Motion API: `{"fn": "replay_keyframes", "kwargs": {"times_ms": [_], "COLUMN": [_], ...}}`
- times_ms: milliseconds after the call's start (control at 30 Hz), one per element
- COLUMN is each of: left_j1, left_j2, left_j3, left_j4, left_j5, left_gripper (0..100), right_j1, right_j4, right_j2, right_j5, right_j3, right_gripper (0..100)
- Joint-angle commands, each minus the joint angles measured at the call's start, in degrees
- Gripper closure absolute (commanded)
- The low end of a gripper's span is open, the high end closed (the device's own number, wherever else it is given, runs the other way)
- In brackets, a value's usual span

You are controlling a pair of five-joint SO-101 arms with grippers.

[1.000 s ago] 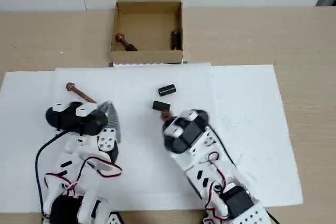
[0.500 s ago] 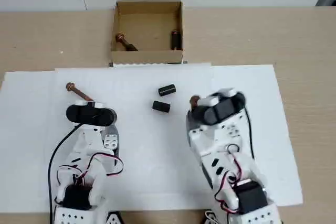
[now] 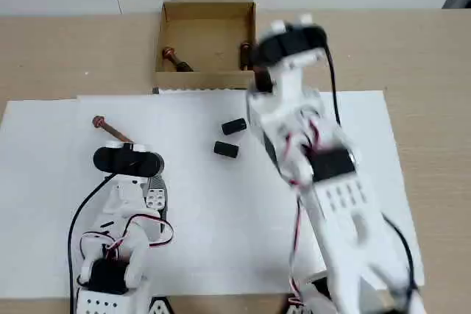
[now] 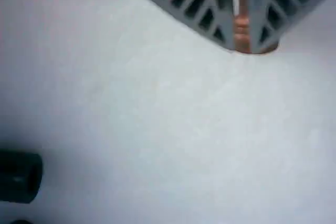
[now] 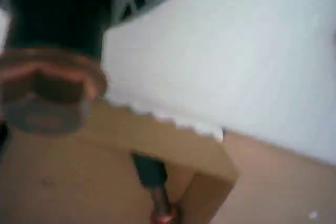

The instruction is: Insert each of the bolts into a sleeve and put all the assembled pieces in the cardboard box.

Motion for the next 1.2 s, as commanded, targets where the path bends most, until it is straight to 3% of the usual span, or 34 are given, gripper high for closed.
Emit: {"fn": "replay_keyframes", "kwargs": {"times_ms": [0,367,567,667,833,1167], "left_j1": [-0.09,-0.09,-0.09,-0.09,-0.09,-0.09], "left_j2": [-0.53,-0.53,-0.53,-0.53,-0.53,-0.53], "left_j3": [-0.31,-0.31,-0.31,-0.31,-0.31,-0.31], "left_j4": [-1.05,-1.05,-1.05,-1.05,-1.05,-1.05], "left_j5": [-0.44,-0.44,-0.44,-0.44,-0.44,-0.44], "left_gripper": [99,99,99,99,99,99], "right_j1": [0.92,1.01,1.01,1.01,0.84,0.40], "right_j4": [-2.95,-2.86,-2.77,-2.33,2.07,7.08], "right_j2": [15.08,55.43,70.11,75.38,79.52,79.60], "right_j5": [0.09,9.41,11.96,12.31,13.71,13.71], "right_j3": [-16.53,-61.27,-76.31,-81.49,-85.89,-88.62], "right_gripper": [99.5,99.5,99.5,98.6,85.0,87.6]}}
